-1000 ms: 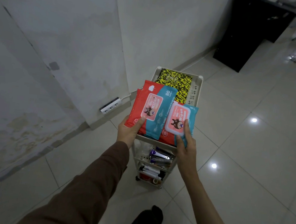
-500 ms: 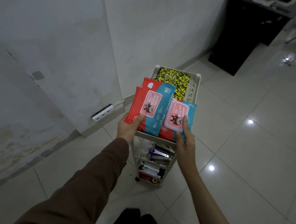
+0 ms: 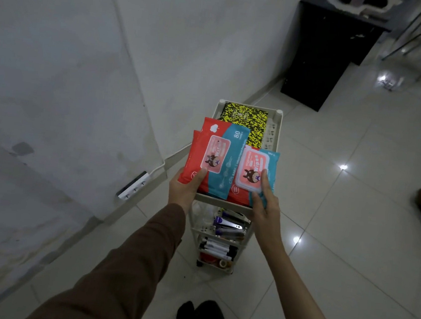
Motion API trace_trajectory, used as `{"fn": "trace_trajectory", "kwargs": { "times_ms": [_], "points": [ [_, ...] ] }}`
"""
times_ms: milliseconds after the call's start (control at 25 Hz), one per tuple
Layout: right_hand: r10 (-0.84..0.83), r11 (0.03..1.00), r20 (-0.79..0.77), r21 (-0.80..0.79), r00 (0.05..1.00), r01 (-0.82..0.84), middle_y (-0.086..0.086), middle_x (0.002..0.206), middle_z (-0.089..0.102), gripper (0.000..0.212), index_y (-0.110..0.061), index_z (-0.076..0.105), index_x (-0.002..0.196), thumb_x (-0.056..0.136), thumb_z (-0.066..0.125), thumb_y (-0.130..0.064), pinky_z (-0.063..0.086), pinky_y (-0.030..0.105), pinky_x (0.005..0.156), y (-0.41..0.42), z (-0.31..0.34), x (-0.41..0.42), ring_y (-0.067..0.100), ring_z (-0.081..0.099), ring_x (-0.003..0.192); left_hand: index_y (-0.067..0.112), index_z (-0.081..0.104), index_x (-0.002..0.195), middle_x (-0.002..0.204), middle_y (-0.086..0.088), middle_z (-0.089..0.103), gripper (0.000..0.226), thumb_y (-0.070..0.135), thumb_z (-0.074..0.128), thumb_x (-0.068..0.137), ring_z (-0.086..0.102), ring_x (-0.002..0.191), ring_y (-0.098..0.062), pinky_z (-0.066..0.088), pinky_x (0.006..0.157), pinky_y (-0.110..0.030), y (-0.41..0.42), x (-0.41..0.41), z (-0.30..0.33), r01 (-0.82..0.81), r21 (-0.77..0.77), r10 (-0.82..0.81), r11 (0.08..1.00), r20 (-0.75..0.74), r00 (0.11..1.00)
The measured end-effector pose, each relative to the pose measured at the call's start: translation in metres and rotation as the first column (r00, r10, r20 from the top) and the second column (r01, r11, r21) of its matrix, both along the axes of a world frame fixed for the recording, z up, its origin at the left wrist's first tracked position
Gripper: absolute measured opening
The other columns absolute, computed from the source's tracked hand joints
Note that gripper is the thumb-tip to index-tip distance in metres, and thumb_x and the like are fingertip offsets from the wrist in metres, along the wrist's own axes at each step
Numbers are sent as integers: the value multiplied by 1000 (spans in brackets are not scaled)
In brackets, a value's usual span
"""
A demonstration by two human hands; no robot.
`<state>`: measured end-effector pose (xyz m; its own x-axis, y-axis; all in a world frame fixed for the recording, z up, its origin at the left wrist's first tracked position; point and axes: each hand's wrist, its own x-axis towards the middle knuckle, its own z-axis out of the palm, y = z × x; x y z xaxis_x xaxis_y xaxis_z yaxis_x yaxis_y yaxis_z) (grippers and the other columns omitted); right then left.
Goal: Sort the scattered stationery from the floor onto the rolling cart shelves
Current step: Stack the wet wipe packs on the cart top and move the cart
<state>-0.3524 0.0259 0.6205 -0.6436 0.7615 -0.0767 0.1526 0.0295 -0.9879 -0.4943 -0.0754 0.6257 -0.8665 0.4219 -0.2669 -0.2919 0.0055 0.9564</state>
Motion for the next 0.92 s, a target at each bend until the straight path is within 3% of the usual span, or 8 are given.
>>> {"fn": "trace_trajectory", "kwargs": {
  "times_ms": [200,440,680,840,920],
  "points": [
    [-38,999,-4,-17,999,38,22,134,36,56,-25,15,147,98,39,-10,48,52,96,26,-2,-22,29,48,123,26,58,96,92,1,66,16,26,67,83,64,74,0,51,57,-9,33,-25,3,38,15,-38,999,-10,999],
    [-67,998,-55,-18,996,66,18,135,35,58,-24,15,148,97,39,-10,48,52,95,52,-1,-54,28,48,124,13,59,112,99,-4,67,33,26,66,83,64,79,-5,53,58,-11,69,-63,3,77,-5,-77,997,8,997],
    [-130,978,-139,-181,982,104,-17,126,40,69,-33,13,143,92,53,-10,56,21,79,65,6,-71,10,52,114,20,59,107,97,0,66,26,27,66,83,64,82,-6,53,59,-12,84,-86,-2,87,-46,-87,995,9,996],
    [-226,935,-129,-305,966,178,-14,118,52,65,-33,22,142,88,58,-27,56,37,84,69,6,-78,16,60,108,13,60,110,98,-4,67,30,22,67,83,65,81,-9,54,61,-13,85,-87,-2,58,-31,-57,998,22,998],
    [-252,932,-97,-293,963,214,-14,118,52,61,-36,23,142,90,55,-33,58,35,81,69,5,-85,14,61,105,13,61,109,96,-3,67,29,22,67,82,65,79,-7,53,59,-12,86,-89,-1,56,-32,-55,998,15,998]
  ]
}}
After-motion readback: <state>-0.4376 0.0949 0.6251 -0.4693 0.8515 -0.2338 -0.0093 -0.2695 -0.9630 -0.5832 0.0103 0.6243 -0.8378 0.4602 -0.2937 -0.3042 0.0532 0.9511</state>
